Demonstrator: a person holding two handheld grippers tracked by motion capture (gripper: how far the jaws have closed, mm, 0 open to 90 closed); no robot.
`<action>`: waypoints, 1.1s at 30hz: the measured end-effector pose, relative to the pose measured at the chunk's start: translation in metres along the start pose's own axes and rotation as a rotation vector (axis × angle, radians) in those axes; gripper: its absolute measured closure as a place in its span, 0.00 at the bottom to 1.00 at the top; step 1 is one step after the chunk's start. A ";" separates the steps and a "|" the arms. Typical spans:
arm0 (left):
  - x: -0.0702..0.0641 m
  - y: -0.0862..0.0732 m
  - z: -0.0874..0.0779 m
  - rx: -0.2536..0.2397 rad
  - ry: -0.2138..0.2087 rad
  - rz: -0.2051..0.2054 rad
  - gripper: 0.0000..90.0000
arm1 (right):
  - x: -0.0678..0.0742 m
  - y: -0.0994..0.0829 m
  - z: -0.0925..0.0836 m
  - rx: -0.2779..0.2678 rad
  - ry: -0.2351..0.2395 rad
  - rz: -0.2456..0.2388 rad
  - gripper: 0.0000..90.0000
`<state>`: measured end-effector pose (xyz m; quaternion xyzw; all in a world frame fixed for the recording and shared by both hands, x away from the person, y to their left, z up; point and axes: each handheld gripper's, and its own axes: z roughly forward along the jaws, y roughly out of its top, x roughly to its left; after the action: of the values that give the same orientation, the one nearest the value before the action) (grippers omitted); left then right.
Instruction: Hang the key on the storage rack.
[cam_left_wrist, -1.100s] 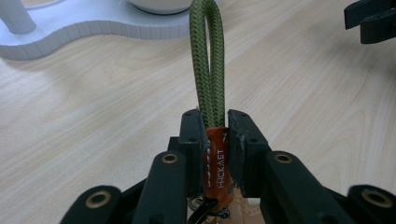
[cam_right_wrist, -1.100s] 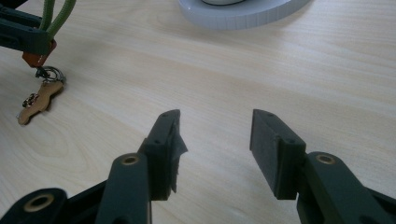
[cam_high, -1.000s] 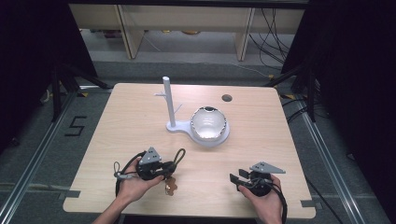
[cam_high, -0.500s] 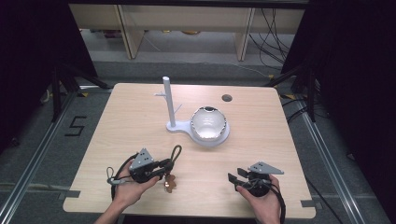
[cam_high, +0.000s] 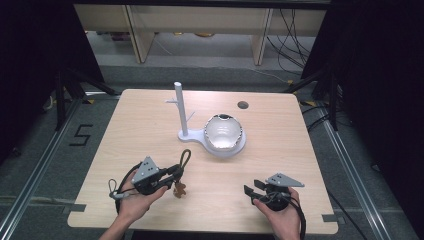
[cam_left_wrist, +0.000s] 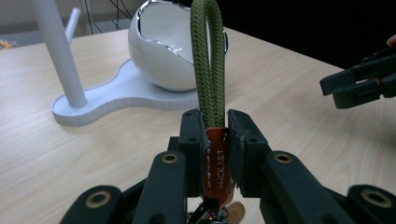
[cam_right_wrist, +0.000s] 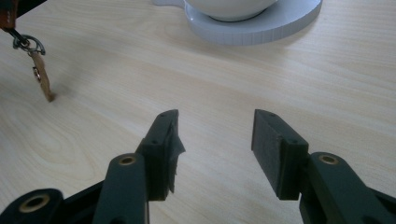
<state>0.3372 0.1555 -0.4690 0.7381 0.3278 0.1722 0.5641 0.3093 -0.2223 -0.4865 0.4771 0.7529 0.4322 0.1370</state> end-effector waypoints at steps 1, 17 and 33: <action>0.000 0.002 -0.002 0.000 0.007 0.009 0.84 | 0.000 0.000 0.000 -0.008 -0.006 -0.006 0.58; 0.000 0.020 -0.013 -0.112 0.037 0.044 0.84 | 0.000 0.000 0.001 0.000 -0.011 -0.014 0.57; 0.005 0.030 -0.018 -0.158 0.072 0.042 0.84 | 0.002 -0.001 0.002 -0.018 0.007 0.004 0.57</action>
<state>0.3382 0.1681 -0.4361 0.6914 0.3177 0.2355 0.6046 0.3090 -0.2194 -0.4877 0.4759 0.7483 0.4409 0.1381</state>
